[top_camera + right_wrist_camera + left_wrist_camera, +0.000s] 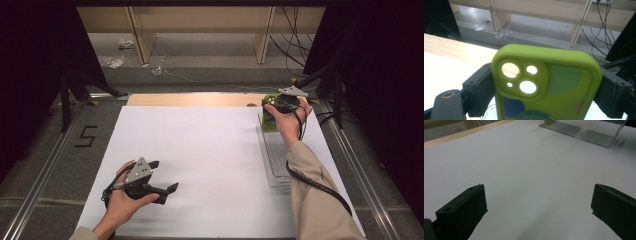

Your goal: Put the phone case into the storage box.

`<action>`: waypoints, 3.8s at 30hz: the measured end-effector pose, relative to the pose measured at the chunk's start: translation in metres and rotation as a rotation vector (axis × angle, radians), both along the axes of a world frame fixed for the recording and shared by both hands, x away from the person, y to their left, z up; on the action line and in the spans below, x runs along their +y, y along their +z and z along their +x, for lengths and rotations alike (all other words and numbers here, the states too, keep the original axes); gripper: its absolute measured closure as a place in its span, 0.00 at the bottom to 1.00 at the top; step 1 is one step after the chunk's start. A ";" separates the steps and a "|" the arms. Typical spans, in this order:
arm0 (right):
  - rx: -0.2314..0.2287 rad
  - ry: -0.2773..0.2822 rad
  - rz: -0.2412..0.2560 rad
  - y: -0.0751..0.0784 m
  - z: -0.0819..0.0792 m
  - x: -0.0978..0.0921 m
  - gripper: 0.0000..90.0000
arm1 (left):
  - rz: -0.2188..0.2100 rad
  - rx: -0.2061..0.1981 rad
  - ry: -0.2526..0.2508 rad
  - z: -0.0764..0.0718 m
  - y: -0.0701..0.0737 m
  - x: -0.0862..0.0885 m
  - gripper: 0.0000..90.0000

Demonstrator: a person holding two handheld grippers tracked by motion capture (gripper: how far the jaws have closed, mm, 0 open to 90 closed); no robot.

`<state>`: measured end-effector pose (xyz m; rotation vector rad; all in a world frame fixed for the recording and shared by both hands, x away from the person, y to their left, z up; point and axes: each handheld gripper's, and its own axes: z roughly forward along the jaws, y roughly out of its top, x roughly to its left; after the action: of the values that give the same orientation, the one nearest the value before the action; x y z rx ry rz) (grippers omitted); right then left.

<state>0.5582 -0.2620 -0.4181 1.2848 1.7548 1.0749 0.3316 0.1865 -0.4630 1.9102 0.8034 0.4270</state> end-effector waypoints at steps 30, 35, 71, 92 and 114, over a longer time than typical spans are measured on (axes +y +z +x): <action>-0.009 -0.007 -0.013 -0.001 0.006 0.000 0.08 | 0.001 0.000 0.000 0.000 0.000 0.000 0.00; -0.013 -0.007 -0.003 0.002 0.004 0.001 0.07 | 0.001 -0.001 0.001 0.000 0.000 0.000 0.00; -0.003 -0.013 0.033 0.011 -0.030 -0.004 0.07 | 0.006 0.001 0.010 0.000 0.000 0.000 0.00; 0.008 0.036 0.031 0.011 -0.057 -0.003 0.09 | 0.003 0.005 0.015 0.001 -0.001 -0.001 0.00; -0.001 0.095 0.031 0.008 -0.089 -0.006 0.13 | 0.007 0.006 0.021 0.001 -0.001 0.000 0.00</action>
<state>0.4691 -0.2682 -0.4101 1.2300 1.8208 1.1590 0.3328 0.1860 -0.4642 1.9121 0.8272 0.4383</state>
